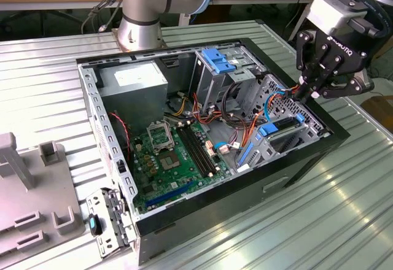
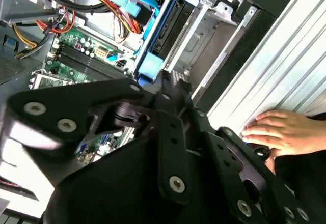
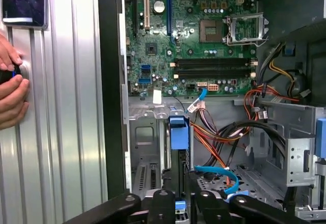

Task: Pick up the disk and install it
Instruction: 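Insert the disk into the insertion slot, then insert the first disk wire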

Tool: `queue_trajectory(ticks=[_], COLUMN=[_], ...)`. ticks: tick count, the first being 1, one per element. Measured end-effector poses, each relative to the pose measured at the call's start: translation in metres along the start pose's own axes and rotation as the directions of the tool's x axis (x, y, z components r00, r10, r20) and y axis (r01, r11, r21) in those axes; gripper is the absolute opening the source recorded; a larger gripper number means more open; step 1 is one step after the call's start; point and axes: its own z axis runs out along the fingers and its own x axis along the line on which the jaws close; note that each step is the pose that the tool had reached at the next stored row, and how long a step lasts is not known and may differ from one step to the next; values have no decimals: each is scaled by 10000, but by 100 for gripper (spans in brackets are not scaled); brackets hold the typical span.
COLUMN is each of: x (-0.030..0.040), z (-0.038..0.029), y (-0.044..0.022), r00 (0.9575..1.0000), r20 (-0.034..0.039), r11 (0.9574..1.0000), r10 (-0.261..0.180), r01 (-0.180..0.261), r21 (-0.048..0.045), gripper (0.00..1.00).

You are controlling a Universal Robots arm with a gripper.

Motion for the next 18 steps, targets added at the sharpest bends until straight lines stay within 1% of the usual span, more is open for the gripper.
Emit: queue_trajectory(ticks=[1,2,4,6,16,17,18], x=[-2,-8,-18,-22,-22,-26,-44], z=[16,40,66,82,93,96,98], y=[-39,-110,-181,-223,-231,-239,-281], r00=[10000,10000,10000,10000,10000,10000,10000], r20=[-1,0,-1,-1,-1,0,-4], r11=[10000,10000,10000,10000,10000,10000,10000], r10=[-1,0,0,-1,0,-3,-25], r01=[1,0,0,1,0,3,25], r21=[-1,-6,-8,-9,-8,-8,-9], gripper=[18,12,11,11,11,11,11])
